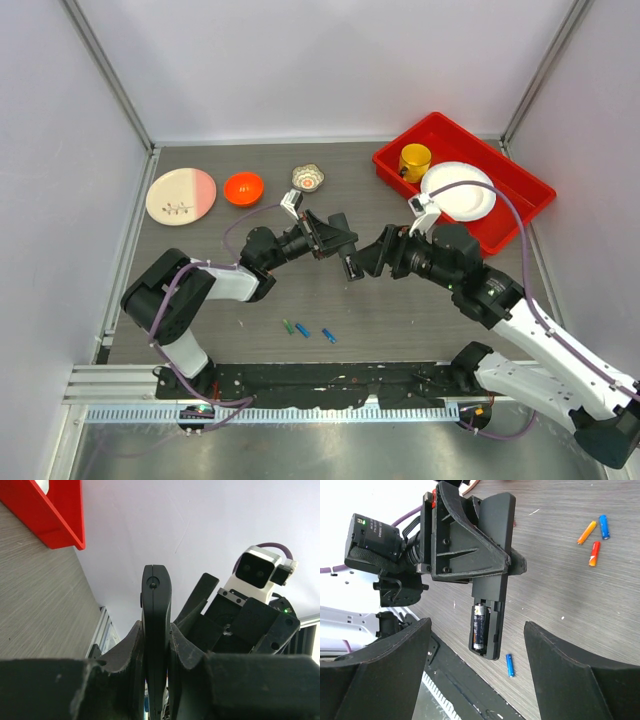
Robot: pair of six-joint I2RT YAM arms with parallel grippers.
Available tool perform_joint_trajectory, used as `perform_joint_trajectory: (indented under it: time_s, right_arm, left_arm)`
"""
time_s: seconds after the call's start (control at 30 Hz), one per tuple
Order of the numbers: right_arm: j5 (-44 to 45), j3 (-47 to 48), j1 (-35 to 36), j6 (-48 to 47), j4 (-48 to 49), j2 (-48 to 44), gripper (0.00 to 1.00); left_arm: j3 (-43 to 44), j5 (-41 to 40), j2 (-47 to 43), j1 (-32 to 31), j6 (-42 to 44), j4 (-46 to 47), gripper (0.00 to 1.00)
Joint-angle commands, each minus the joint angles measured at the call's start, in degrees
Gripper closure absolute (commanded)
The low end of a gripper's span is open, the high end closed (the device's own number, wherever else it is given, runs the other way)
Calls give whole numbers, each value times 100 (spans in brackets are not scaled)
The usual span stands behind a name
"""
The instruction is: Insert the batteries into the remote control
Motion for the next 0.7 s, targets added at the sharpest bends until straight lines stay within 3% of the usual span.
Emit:
perform_joint_trajectory:
  time_s: [0.0, 0.67]
  right_arm:
    - [-623, -231, -127, 347, 663, 65, 21]
    - [-1152, -618, -312, 628, 1252, 390, 42]
  left_arm:
    - [127, 152, -124, 34, -65, 1549, 100]
    - [145, 205, -256, 25, -30, 1549, 100]
